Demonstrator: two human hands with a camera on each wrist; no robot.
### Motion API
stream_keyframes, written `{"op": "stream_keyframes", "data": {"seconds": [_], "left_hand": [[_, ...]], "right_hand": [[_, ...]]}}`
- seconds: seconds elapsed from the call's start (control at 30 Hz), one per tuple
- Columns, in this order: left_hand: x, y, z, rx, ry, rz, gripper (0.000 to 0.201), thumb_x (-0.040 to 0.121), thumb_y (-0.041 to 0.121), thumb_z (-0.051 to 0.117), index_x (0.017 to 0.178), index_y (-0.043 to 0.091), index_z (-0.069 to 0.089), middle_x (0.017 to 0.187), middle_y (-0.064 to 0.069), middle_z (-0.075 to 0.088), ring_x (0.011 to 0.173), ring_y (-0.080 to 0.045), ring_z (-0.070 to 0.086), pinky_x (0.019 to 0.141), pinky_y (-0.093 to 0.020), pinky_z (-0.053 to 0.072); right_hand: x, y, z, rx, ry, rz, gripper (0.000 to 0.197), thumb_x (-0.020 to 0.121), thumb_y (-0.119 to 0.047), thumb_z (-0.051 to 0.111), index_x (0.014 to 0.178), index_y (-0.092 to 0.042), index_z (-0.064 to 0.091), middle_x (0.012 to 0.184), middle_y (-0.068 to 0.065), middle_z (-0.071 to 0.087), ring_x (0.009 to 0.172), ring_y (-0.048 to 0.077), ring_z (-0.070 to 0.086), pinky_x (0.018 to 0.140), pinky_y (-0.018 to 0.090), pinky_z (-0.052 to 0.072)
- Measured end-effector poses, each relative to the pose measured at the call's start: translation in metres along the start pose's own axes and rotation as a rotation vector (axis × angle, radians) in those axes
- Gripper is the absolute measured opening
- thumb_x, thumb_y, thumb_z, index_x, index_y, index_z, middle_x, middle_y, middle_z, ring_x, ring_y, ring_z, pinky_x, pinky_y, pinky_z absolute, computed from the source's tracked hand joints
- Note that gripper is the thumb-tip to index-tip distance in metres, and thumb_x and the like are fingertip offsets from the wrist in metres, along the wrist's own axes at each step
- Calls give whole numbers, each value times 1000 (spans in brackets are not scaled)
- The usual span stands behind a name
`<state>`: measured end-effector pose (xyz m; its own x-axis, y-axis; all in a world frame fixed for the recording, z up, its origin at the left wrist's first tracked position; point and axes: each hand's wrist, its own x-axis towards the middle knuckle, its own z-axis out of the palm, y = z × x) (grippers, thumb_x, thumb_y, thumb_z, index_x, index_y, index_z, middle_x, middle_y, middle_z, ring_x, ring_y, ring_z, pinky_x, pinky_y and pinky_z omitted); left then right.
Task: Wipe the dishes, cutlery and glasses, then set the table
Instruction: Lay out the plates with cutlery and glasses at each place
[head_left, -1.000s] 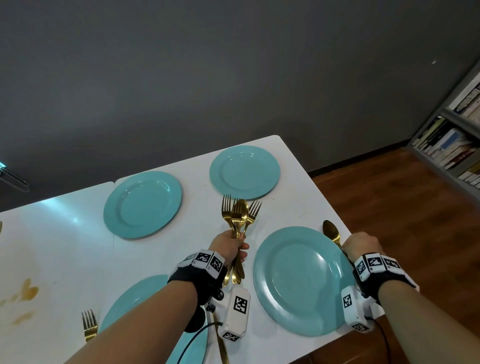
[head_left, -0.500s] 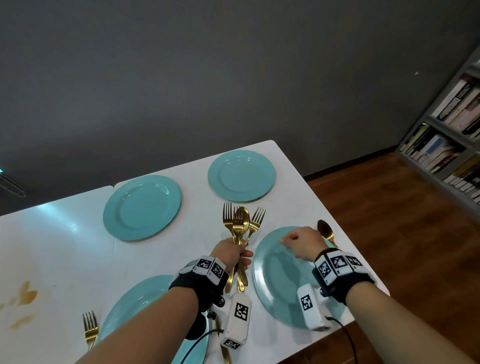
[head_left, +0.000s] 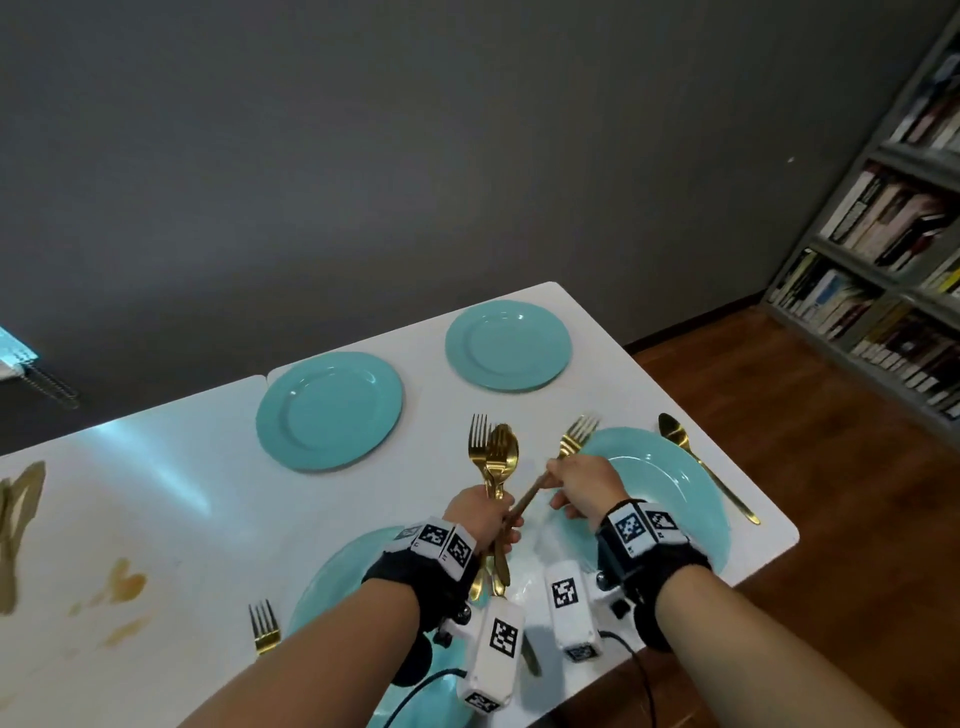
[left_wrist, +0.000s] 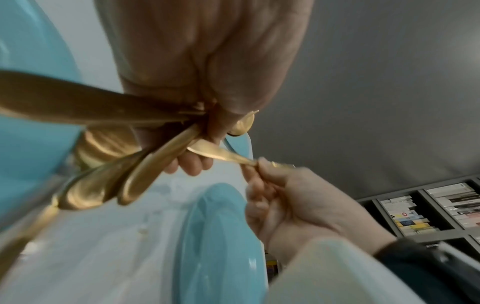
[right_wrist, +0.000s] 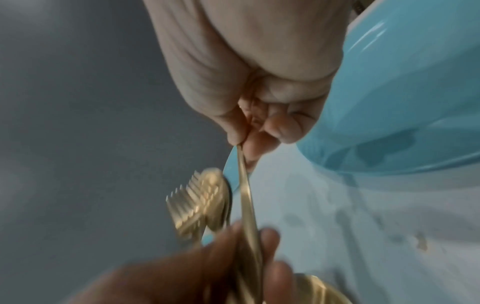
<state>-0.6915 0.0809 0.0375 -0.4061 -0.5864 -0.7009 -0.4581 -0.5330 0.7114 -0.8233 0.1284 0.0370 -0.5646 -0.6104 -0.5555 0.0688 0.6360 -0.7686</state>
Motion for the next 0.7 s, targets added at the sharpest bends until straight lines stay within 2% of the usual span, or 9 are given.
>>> {"op": "stream_keyframes", "data": {"seconds": [0.07, 0.13, 0.23, 0.3, 0.43, 0.7], "left_hand": [[-2, -10, -21, -18, 54, -16, 20, 96, 10, 44, 79, 7, 52, 60, -7, 58, 51, -20, 52, 58, -32, 46], [-5, -18, -43, -4, 107, -20, 23, 97, 11, 45, 76, 9, 53, 61, -6, 58, 52, -20, 51, 61, -33, 46], [-13, -24, -71, -53, 130, -32, 21, 98, 10, 43, 78, 10, 49, 65, -7, 52, 51, -17, 43, 52, -28, 40], [-15, -27, -84, -48, 126, -36, 19, 98, 11, 44, 80, 10, 49, 65, -6, 51, 51, -16, 43, 52, -28, 41], [-18, -37, -101, -58, 120, -38, 17, 98, 13, 44, 83, 11, 50, 66, -5, 51, 52, -15, 44, 54, -28, 42], [-16, -50, -114, -96, 149, -48, 16, 98, 14, 45, 84, 12, 52, 67, -5, 51, 52, -15, 44, 53, -28, 42]], "right_hand": [[-4, 6, -1, -60, 86, -25, 33, 95, -16, 49, 62, -12, 56, 67, 5, 60, 50, 17, 49, 47, 26, 38], [-7, 13, 0, -292, 98, -52, 35, 95, -19, 51, 61, -12, 56, 68, 7, 58, 61, 21, 52, 60, 30, 44], [-12, 26, 10, -654, -25, -26, 26, 93, -26, 54, 82, -6, 66, 93, 11, 67, 86, 24, 60, 81, 30, 49], [-15, 33, 20, -855, -69, -26, 29, 93, -30, 56, 99, -5, 70, 105, 10, 68, 98, 24, 63, 87, 26, 48], [-14, 45, 31, -1006, -60, -20, 26, 89, -28, 60, 102, -9, 71, 107, 7, 69, 98, 22, 63, 80, 23, 46], [-5, 52, 35, -1113, -1, 13, 24, 89, -27, 57, 103, -11, 69, 102, 6, 68, 77, 20, 53, 71, 24, 43]]}}
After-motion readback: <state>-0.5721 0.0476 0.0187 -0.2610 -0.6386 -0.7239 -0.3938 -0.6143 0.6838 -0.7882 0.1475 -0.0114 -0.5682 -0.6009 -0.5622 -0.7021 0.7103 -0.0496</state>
